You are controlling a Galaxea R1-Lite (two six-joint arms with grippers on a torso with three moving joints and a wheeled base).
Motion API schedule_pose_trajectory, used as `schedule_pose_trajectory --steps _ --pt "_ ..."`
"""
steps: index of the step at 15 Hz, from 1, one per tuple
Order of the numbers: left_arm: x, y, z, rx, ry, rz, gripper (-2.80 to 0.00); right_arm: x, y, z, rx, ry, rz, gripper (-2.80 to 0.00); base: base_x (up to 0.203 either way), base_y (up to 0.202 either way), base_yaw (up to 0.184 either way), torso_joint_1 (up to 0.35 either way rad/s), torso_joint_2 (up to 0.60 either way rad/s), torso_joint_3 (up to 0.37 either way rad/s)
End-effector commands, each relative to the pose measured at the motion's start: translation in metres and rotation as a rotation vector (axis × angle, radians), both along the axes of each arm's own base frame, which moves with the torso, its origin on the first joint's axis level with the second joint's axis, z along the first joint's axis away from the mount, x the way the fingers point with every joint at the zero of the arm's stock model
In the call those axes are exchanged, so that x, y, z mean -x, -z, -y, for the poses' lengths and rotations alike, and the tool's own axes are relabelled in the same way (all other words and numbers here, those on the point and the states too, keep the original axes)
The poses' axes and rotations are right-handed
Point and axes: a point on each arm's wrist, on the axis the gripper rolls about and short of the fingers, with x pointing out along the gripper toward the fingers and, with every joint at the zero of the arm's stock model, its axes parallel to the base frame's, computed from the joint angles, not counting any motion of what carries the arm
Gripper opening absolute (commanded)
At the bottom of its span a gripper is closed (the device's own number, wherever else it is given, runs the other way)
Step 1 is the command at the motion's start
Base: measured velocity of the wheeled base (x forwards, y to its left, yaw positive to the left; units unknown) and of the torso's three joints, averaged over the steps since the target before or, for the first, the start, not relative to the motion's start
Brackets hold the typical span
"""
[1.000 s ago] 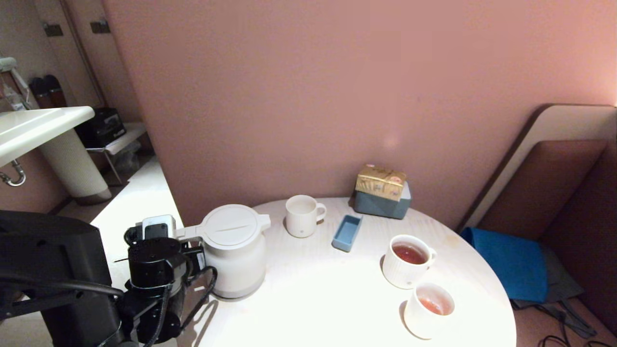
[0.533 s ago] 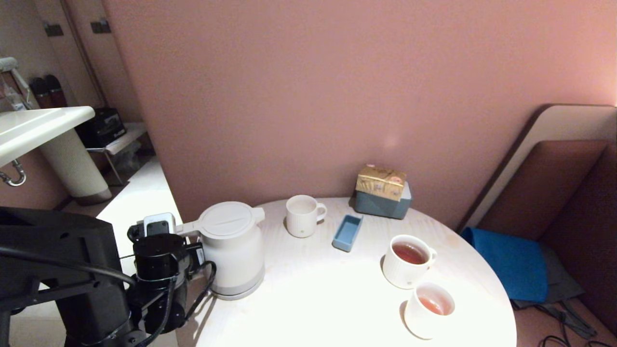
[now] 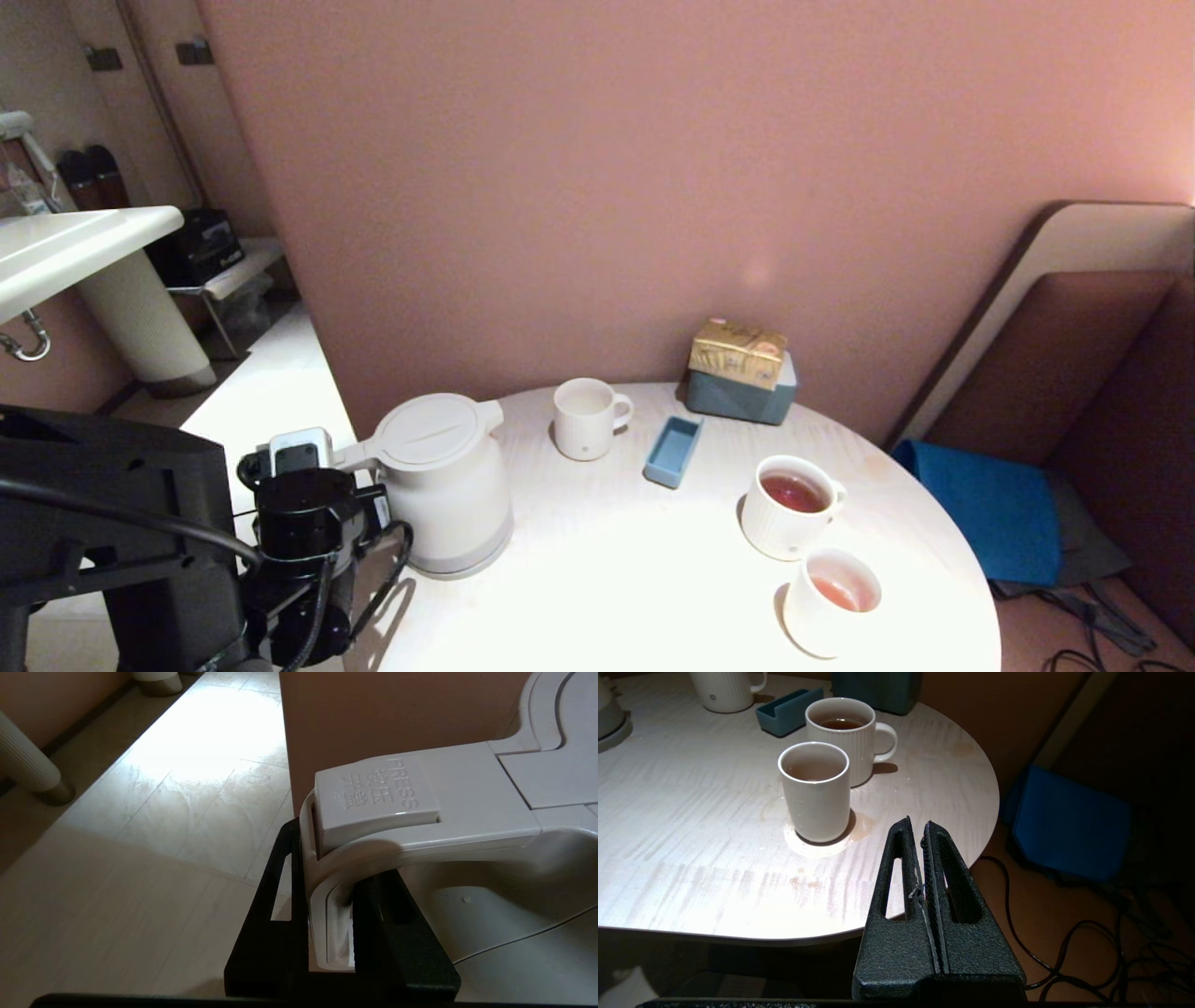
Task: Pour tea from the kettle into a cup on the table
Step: Put down the kettle on the table, then pick up the cup
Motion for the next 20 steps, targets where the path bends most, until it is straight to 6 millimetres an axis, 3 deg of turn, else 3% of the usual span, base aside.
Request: schedule_pose_trajectory --steps 1,2,8,14,20 --pt "0.0 -0.003 0.0 0.013 -0.005 0.034 -0.47 0.0 0.0 0.0 0.001 -0.001 0.0 -2.8 0.0 0.0 0.0 0.0 0.0 0.0" --pt "0.001 -0.004 -0.001 0.012 -0.005 0.037 0.0 0.0 0.0 0.0 0.001 -0.001 0.0 -2.8 0.0 0.0 0.0 0.0 0.0 0.0" --pt "0.009 -0.018 -0.003 0.027 0.0 0.069 0.0 0.0 0.0 0.0 0.001 -0.001 0.0 -2.8 0.0 0.0 0.0 0.0 0.0 0.0" --pt "0.072 -0.023 -0.01 0.025 0.102 -0.017 0.0 0.0 0.0 0.0 0.001 -0.001 0.0 -2.8 0.0 0.0 0.0 0.0 0.0 0.0" --pt "0.112 -0.072 -0.013 0.085 0.257 0.131 0.0 0.0 0.0 0.0 0.001 0.0 0.0 -2.8 0.0 0.0 0.0 0.0 0.0 0.0"
